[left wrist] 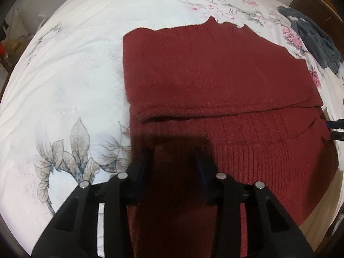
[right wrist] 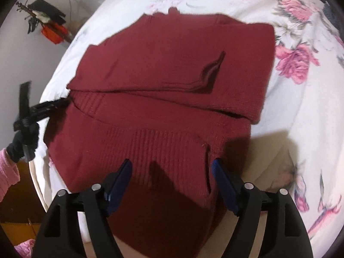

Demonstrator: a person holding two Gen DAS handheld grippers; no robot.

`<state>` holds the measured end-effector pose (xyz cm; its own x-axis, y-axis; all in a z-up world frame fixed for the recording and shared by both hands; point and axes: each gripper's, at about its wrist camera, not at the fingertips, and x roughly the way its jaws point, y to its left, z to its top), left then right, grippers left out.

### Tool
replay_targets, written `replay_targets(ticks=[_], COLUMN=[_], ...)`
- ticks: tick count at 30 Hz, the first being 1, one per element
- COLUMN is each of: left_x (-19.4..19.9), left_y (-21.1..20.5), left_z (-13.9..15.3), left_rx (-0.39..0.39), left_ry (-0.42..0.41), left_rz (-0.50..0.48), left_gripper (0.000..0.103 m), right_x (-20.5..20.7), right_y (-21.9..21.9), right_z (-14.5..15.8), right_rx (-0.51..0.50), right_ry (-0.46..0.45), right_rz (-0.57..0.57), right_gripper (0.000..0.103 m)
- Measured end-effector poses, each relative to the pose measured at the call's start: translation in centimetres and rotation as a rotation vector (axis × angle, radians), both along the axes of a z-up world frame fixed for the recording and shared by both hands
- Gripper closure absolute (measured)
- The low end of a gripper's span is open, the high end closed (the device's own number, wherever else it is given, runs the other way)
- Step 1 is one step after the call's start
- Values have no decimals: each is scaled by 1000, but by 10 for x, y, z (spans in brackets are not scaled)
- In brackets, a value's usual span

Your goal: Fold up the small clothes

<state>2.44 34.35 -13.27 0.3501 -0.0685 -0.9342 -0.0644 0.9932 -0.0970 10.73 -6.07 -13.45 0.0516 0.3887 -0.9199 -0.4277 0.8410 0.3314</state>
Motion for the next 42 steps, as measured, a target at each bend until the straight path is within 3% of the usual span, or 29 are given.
replay_targets(ticks=[3, 6, 8, 11, 18, 24, 28, 31, 33, 35, 36, 40, 42], left_x=[-1, 4, 10, 20, 32, 35, 34, 32, 31, 30, 28, 22, 15], left_y=[2, 0, -5, -15, -33, -29, -31, -38, -35, -28, -26, -27, -23], left_z=[9, 18, 17, 9, -16, -19, -22, -23, -24, -23, -22, -9, 5], left_rx=[7, -2, -31, -69, -117, -134, -180, -161, -172, -199, -219, -230, -289], left_ry=[-31, -63, -54, -21, 75, 121, 164, 178, 184, 180, 175, 118, 59], left_rz=[8, -25, -62, -131, -284, -296, -312, -333, -308, -286, -282, -270, -240], left_gripper=[67, 66, 63, 63, 51, 43, 39, 43, 54, 82, 89, 94, 95], right_x=[3, -2, -7, -18, -36, -25, -23, -21, -19, -18, -17, -12, -10], right_y=[4, 10, 9, 5, -25, -62, -61, -60, -59, -58, -60, -65, -64], right_z=[-12, -11, -8, 3, 43, 61, 58, 53, 51, 50, 52, 56, 56], right_rx=[-18, -28, 5, 81, 253, 314, 333, 336, 337, 343, 353, 394, 390], right_ry=[9, -20, -18, -5, -17, -32, -30, -28, -25, -25, -26, -27, -28], right_rz=[31, 92, 119, 140, 108, 13, -2, -13, -22, -31, -40, -72, -71], right_gripper=[29, 59, 87, 96, 98, 98, 98, 98, 98, 98, 99, 100, 100])
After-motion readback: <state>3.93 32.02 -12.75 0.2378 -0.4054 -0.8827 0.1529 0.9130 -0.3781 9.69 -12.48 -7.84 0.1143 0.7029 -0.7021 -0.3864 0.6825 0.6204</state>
